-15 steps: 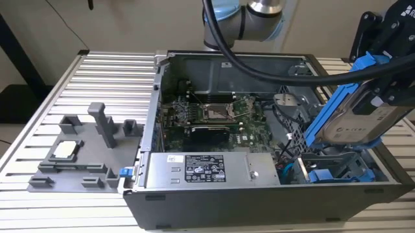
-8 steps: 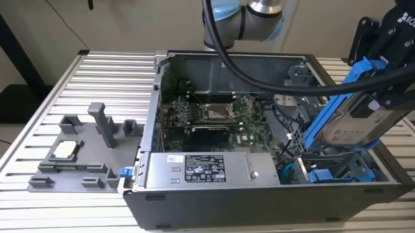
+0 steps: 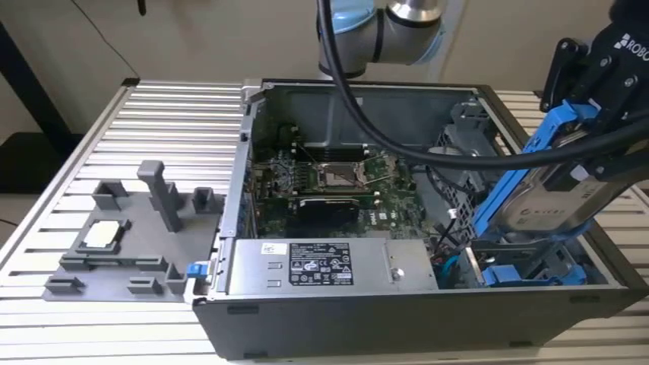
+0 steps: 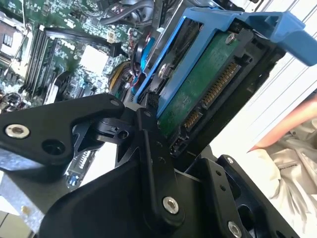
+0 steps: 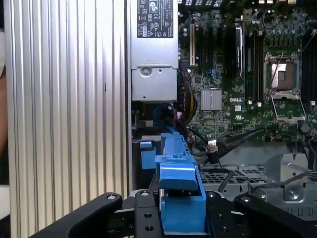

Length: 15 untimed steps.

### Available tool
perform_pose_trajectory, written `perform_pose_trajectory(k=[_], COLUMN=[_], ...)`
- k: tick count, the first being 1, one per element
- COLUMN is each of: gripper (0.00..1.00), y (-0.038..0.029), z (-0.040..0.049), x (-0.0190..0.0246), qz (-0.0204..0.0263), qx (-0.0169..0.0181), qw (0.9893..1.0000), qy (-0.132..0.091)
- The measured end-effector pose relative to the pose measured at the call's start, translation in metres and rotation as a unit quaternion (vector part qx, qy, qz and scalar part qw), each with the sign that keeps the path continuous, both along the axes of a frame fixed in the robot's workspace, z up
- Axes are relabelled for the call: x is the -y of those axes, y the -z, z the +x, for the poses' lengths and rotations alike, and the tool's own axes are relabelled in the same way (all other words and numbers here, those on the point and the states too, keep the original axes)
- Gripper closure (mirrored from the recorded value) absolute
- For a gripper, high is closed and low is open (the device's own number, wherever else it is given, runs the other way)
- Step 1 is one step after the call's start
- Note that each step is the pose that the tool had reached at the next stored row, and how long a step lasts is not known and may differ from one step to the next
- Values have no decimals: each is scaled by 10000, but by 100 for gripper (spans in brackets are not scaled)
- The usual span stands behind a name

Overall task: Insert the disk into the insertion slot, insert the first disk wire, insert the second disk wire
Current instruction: 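Insert the disk into the insertion slot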

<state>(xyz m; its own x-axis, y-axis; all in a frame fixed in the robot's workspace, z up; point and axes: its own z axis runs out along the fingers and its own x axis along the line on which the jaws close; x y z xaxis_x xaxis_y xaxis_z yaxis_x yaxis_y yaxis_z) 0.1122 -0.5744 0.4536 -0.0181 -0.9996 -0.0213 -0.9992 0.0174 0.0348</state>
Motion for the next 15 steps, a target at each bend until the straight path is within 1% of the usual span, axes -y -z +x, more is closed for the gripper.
perform_pose_trajectory(k=[10,15], gripper=[67,67], y=[130,176], z=[20,24], x=[-1,-1], qz=[8,9], qx=[0,1], qw=[10000,10000], qy=[0,-1])
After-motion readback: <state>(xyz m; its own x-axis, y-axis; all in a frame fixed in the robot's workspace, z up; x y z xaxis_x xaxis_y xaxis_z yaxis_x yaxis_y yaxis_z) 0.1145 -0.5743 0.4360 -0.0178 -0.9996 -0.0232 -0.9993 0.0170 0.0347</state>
